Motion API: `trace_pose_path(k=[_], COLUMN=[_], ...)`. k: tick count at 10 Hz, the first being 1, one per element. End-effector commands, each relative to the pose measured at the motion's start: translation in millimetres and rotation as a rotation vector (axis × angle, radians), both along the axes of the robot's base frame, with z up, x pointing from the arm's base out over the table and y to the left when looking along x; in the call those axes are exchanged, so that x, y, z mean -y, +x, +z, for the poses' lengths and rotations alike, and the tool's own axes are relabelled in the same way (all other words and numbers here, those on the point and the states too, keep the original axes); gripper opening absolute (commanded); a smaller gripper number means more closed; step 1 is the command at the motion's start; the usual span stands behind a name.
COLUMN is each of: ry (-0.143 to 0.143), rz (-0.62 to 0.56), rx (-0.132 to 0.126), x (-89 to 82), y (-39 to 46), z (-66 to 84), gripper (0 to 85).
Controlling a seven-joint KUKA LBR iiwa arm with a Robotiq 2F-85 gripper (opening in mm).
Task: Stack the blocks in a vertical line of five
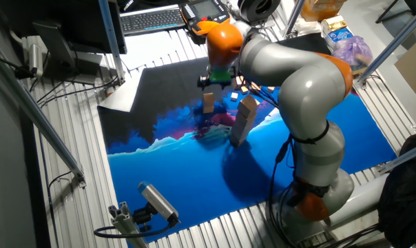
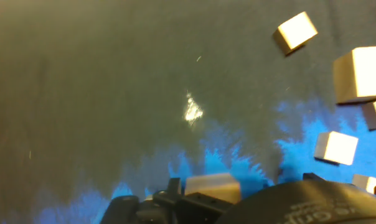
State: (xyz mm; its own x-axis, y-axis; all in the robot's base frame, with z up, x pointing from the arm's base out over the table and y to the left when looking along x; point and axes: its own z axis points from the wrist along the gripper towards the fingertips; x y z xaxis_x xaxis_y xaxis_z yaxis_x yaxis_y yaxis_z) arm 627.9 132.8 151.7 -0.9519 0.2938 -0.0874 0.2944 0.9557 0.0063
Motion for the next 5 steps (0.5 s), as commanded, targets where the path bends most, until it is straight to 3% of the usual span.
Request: trace_pose_path(k=[1, 2, 3, 5], ry=[0.001, 0.008, 0.006, -0.134], rz=[-0.034, -0.078, -0.14, -0.187], rx=[-0.001, -0.008, -0.034, -0.051], x=[9.7, 18.7, 26.2, 44.5], y=[6.9, 12.9, 17.2, 22.2], z=[1.8, 2.5, 3.7, 2.8], gripper=[85.0, 68.0, 68.0, 68.0])
